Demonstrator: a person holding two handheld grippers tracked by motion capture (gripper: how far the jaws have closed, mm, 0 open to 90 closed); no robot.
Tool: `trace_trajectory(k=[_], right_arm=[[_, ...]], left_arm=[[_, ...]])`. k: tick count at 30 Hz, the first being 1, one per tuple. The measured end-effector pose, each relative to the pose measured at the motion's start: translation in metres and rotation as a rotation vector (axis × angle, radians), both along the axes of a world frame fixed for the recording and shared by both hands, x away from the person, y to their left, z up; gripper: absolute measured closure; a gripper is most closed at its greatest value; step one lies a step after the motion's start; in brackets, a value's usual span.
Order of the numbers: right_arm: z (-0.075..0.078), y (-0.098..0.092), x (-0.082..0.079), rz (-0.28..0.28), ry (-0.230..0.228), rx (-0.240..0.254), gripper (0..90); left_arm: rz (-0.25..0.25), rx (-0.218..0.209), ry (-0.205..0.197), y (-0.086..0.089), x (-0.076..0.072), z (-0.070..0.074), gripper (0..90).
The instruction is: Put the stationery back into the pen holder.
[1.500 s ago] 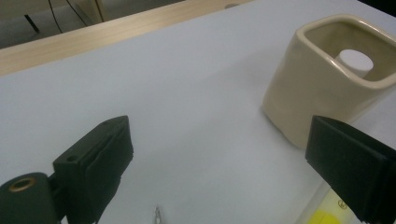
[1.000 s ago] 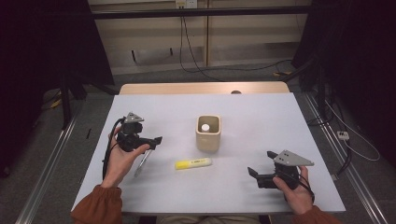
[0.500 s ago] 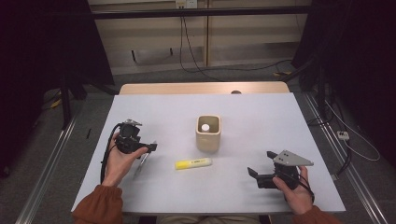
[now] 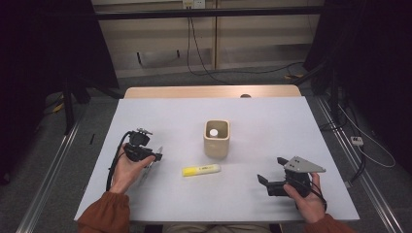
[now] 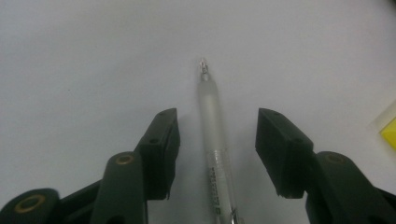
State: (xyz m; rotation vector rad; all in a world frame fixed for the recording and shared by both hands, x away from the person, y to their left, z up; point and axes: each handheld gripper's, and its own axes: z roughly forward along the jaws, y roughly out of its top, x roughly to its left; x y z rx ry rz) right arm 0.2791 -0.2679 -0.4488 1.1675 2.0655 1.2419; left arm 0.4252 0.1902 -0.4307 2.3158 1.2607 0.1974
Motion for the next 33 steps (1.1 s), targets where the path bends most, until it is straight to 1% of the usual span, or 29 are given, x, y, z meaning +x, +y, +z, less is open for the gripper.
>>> trace_trajectory(k=[1,2,3,4,6,7,8,10,12,15,18,20,23,24,28,29,30,31,32,33], right_arm=[[0.0000,0.0000,0.0000,0.001,0.000,0.000,4.5],[0.0000,0.0000,0.0000,0.001,0.000,0.000,4.5],[0.0000,0.0000,0.0000,0.001,0.000,0.000,4.5],[-0.0001,0.0000,0.0000,0.002,0.000,0.000,4.4],[-0.0002,0.0000,0.0001,0.002,0.001,-0.001,4.5],[-0.0004,0.0002,0.0003,0.001,0.004,-0.001,4.5],[-0.0006,0.0004,0.0005,0.002,0.006,-0.001,4.4],[-0.0005,0.0006,0.0002,0.002,0.004,-0.003,4.5],[-0.0005,0.0006,0.0002,0.002,0.005,-0.003,4.5],[-0.0007,0.0006,0.0005,0.002,0.008,-0.002,4.5],[-0.0007,0.0005,0.0006,0.001,0.007,-0.003,4.4],[-0.0008,0.0007,0.0006,0.001,0.009,-0.002,4.5],[-0.0008,0.0008,0.0006,0.004,0.008,-0.003,4.5],[-0.0008,0.0008,0.0006,0.003,0.008,-0.002,4.5],[-0.0006,0.0007,0.0003,0.003,0.007,-0.002,4.5],[-0.0005,0.0007,0.0003,0.003,0.007,-0.002,4.5],[-0.0006,0.0006,0.0005,0.003,0.006,-0.002,4.5],[-0.0006,0.0006,0.0006,0.002,0.007,-0.002,4.5],[-0.0006,0.0006,0.0006,0.002,0.007,-0.001,4.5],[-0.0005,0.0005,0.0006,0.003,0.006,-0.001,4.5]], left_arm=[[0.000,0.001,-0.004,-0.0015,-0.0001,-0.0009,54.4],[-0.007,0.014,0.001,-0.0020,0.0002,-0.0010,56.5],[-0.003,0.022,-0.002,-0.0037,-0.0003,-0.0012,57.7],[-0.002,0.036,-0.013,-0.0056,-0.0008,-0.0016,59.1],[-0.010,0.067,-0.011,-0.0072,-0.0005,-0.0007,60.2],[-0.001,0.068,-0.006,-0.0084,-0.0006,-0.0009,63.6],[-0.007,0.072,-0.001,-0.0084,0.0005,-0.0003,65.5],[-0.002,0.068,0.008,-0.0088,0.0010,-0.0004,68.2],[-0.002,0.068,0.006,-0.0087,0.0013,-0.0007,70.4],[0.019,0.052,0.026,-0.0078,0.0032,-0.0009,74.8],[0.026,0.060,0.043,-0.0085,0.0051,-0.0001,76.8],[0.037,0.064,0.036,-0.0097,0.0050,-0.0006,78.5],[0.047,0.061,0.056,-0.0084,0.0067,0.0001,79.8],[0.056,0.051,0.062,-0.0083,0.0068,0.0000,80.1],[0.051,0.068,0.052,-0.0101,0.0057,0.0008,80.7],[0.044,0.070,0.051,-0.0098,0.0062,0.0011,80.7],[0.048,0.062,0.055,-0.0094,0.0063,0.0011,80.8],[0.041,0.068,0.055,-0.0076,0.0074,0.0019,80.8],[0.042,0.047,0.056,-0.0064,0.0078,0.0011,80.8],[0.041,0.037,0.066,-0.0055,0.0078,0.0014,80.8]])
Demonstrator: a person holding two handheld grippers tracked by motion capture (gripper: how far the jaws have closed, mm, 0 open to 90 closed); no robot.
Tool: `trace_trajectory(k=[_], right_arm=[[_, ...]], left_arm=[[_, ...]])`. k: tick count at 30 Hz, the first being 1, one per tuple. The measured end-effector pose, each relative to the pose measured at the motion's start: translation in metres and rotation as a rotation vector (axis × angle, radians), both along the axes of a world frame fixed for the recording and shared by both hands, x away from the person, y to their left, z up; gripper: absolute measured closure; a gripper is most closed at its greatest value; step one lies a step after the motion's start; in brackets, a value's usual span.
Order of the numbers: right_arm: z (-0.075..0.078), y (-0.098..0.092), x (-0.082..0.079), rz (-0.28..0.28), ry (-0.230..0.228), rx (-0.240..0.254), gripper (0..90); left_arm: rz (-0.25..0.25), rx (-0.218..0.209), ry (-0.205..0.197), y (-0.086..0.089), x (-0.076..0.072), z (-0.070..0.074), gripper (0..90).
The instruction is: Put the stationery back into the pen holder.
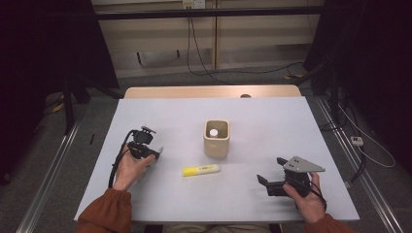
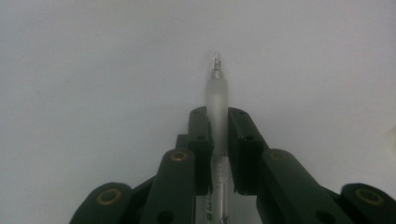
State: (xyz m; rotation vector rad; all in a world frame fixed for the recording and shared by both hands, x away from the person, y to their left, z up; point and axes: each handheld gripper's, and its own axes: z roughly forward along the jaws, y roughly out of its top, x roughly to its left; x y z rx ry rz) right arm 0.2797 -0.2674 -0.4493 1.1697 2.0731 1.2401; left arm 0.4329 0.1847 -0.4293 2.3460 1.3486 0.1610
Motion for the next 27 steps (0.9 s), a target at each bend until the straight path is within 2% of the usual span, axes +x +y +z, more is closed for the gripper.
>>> trace_trajectory(k=[4,6,8,10,11,13,18,21,23,25,26,27], right_arm=[[0.000,0.000,0.000,-0.001,0.000,0.001,4.4],[0.000,0.000,0.000,0.001,-0.001,0.000,4.5],[0.000,0.000,0.000,0.000,-0.001,0.001,4.5],[0.000,0.000,0.000,-0.001,0.000,0.000,4.5],[0.000,0.000,0.000,-0.001,0.000,0.000,4.4],[0.000,0.000,0.000,0.000,-0.001,0.000,4.5],[0.000,0.000,0.000,-0.001,0.000,0.001,4.5],[0.000,0.000,0.000,0.000,-0.001,0.001,4.5],[0.000,0.000,0.000,0.000,-0.001,0.000,4.5],[0.000,0.000,0.000,-0.001,-0.001,0.001,4.5],[0.000,0.000,0.000,-0.001,-0.001,0.002,4.4],[0.000,0.000,0.000,-0.001,-0.001,0.001,4.5]], left_arm=[[-0.015,0.000,-0.010,0.001,0.000,0.001,80.8],[-0.001,0.013,-0.061,0.000,-0.002,0.004,80.8],[-0.009,-0.020,-0.074,-0.001,-0.004,0.009,80.8],[-0.021,-0.029,-0.094,0.000,-0.004,0.012,80.8],[-0.018,-0.051,-0.103,0.000,-0.005,0.014,80.8],[-0.021,-0.069,-0.138,0.000,-0.007,0.017,80.8],[-0.030,-0.176,-0.178,0.006,-0.009,0.025,80.8],[-0.028,-0.212,-0.207,0.008,-0.011,0.029,80.8],[-0.038,-0.231,-0.221,0.007,-0.012,0.031,80.8],[-0.048,-0.288,-0.232,0.005,-0.013,0.032,80.8],[-0.057,-0.299,-0.235,0.004,-0.014,0.033,80.8],[-0.086,-0.313,-0.238,0.003,-0.015,0.034,80.8]])
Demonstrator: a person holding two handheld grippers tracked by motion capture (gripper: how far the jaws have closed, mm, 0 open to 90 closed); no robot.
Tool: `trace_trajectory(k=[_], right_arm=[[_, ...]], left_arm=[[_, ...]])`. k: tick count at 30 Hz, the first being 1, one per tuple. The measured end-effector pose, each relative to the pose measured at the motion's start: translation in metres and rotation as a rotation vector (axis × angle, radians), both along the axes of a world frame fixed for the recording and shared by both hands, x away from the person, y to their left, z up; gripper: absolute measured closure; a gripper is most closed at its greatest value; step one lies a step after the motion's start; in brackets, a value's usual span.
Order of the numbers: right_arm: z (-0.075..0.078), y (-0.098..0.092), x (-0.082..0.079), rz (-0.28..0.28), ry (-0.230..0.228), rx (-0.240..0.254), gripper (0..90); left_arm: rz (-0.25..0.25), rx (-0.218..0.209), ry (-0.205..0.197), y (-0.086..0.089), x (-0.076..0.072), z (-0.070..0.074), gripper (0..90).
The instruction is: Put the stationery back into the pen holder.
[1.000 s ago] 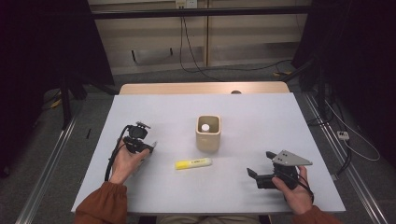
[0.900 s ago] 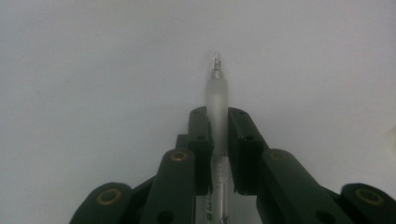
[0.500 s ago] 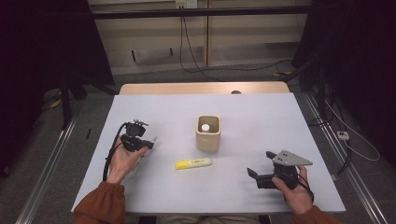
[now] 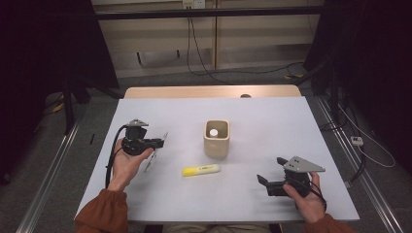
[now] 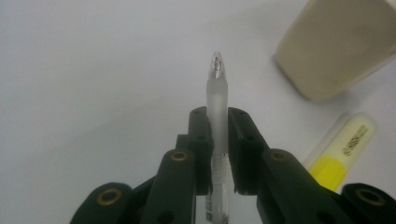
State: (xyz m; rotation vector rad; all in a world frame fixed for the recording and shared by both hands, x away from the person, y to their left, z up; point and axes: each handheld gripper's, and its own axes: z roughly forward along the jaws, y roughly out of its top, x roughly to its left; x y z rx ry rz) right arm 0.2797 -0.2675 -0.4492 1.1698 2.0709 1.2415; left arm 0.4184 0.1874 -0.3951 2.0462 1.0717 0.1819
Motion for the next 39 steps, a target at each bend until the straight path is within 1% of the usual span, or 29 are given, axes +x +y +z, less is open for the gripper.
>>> trace_trajectory(k=[1,3,5,7,8,11,12,14,17,22,23,24,26,28,29,30,32,33,34,39], right_arm=[[0.000,0.000,0.000,0.000,0.000,0.000,4.5],[0.000,0.000,0.000,-0.001,0.000,0.001,4.5],[0.000,0.000,0.000,0.000,0.000,0.000,4.4],[0.000,0.000,0.000,0.000,0.000,0.000,4.5],[0.000,0.000,0.000,0.000,0.000,0.000,4.4],[0.000,0.000,0.000,-0.001,0.000,0.001,4.5],[0.000,0.000,0.000,-0.001,0.000,0.001,4.5],[0.000,0.000,0.000,-0.001,0.000,0.000,4.5],[0.000,0.000,0.000,-0.001,-0.001,0.000,4.5],[0.000,0.000,0.000,-0.001,-0.002,0.001,4.4],[0.000,0.000,0.000,-0.001,-0.002,0.001,4.5],[0.000,0.000,0.000,-0.001,-0.001,0.001,4.5],[0.000,0.000,0.000,-0.001,-0.002,0.001,4.4],[0.000,0.000,0.000,-0.001,-0.003,0.001,4.5],[0.000,0.000,0.000,-0.001,-0.003,0.001,4.5],[0.000,0.000,0.000,-0.001,-0.002,0.001,4.5],[0.000,0.000,0.000,-0.001,-0.002,0.001,4.5],[0.000,0.000,0.000,-0.001,-0.003,0.000,4.5],[0.000,0.000,0.000,0.000,-0.003,0.000,4.5],[0.000,0.000,0.000,0.001,-0.003,0.001,4.4]], left_arm=[[-0.016,-0.011,-0.004,-0.001,-0.001,0.001,80.8],[-0.029,-0.006,-0.017,-0.005,-0.003,0.002,80.8],[-0.050,-0.013,-0.032,-0.007,-0.004,0.003,80.7],[-0.063,-0.007,-0.061,-0.009,-0.006,0.006,80.8],[-0.061,-0.025,-0.067,-0.011,-0.007,0.007,80.8],[-0.080,-0.025,-0.102,-0.013,-0.009,0.012,80.7],[-0.077,-0.024,-0.112,-0.014,-0.010,0.013,80.8],[-0.090,-0.029,-0.106,-0.016,-0.012,0.016,80.7],[-0.106,-0.027,-0.124,-0.021,-0.015,0.018,80.8],[-0.125,-0.053,-0.165,-0.027,-0.019,0.025,80.7],[-0.130,-0.049,-0.176,-0.028,-0.019,0.027,80.7],[-0.130,-0.057,-0.182,-0.030,-0.020,0.028,80.7],[-0.141,-0.055,-0.201,-0.033,-0.021,0.032,80.7],[-0.144,-0.074,-0.207,-0.037,-0.022,0.036,80.7],[-0.149,-0.078,-0.217,-0.039,-0.022,0.038,80.7],[-0.162,-0.074,-0.224,-0.042,-0.023,0.040,80.7],[-0.183,-0.086,-0.240,-0.048,-0.023,0.044,80.7],[-0.191,-0.080,-0.253,-0.050,-0.023,0.045,80.7],[-0.197,-0.083,-0.250,-0.053,-0.023,0.047,80.7],[-0.212,-0.116,-0.272,-0.063,-0.024,0.056,80.6]])
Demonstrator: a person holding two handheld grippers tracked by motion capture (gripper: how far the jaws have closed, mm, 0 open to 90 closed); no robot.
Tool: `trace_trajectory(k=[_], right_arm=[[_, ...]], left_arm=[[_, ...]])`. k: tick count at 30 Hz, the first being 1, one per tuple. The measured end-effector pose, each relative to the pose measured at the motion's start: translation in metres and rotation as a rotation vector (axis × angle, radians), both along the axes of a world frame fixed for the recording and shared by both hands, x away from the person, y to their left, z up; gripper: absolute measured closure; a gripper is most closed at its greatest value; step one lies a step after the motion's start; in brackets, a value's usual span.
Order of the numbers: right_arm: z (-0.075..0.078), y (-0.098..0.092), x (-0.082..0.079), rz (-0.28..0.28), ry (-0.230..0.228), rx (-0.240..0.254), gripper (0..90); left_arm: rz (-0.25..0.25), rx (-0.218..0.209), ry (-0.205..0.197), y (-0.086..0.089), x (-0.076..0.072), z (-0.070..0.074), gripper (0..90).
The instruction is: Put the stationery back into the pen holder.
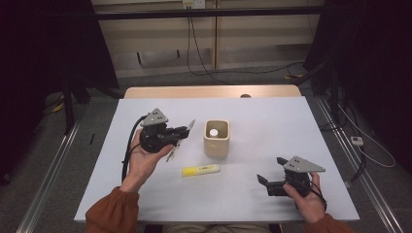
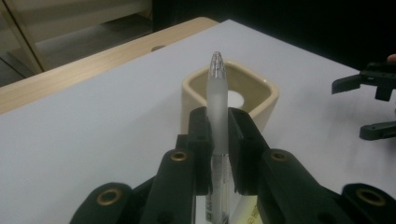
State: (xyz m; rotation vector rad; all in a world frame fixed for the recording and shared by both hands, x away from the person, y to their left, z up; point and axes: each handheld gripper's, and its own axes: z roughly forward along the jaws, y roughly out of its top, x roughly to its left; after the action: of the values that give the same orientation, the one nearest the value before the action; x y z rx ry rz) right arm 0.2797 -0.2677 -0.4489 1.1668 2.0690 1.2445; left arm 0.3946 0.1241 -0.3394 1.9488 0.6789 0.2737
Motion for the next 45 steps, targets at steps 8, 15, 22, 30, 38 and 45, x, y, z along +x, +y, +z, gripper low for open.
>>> trace_trajectory(k=[8,15,22,30,38,45], right_arm=[[0.000,0.000,0.000,0.000,0.000,0.000,4.4],[0.000,0.000,0.000,0.001,0.000,0.000,4.5],[0.000,0.000,0.000,0.000,0.002,0.000,4.5],[0.000,0.000,0.000,0.002,0.001,0.001,4.5],[0.000,0.001,0.000,0.006,0.001,0.002,4.5],[0.000,0.000,0.000,0.007,0.004,0.005,4.5]], left_arm=[[-0.006,-0.072,-0.029,-0.010,0.001,0.017,80.6],[-0.001,-0.111,-0.053,-0.016,0.001,0.024,80.6],[-0.009,-0.142,-0.080,-0.021,0.001,0.031,80.6],[-0.011,-0.153,-0.102,-0.039,0.008,0.039,80.6],[-0.019,-0.146,-0.116,-0.061,0.020,0.042,80.6],[0.007,-0.175,-0.098,-0.071,0.035,0.039,80.6]])
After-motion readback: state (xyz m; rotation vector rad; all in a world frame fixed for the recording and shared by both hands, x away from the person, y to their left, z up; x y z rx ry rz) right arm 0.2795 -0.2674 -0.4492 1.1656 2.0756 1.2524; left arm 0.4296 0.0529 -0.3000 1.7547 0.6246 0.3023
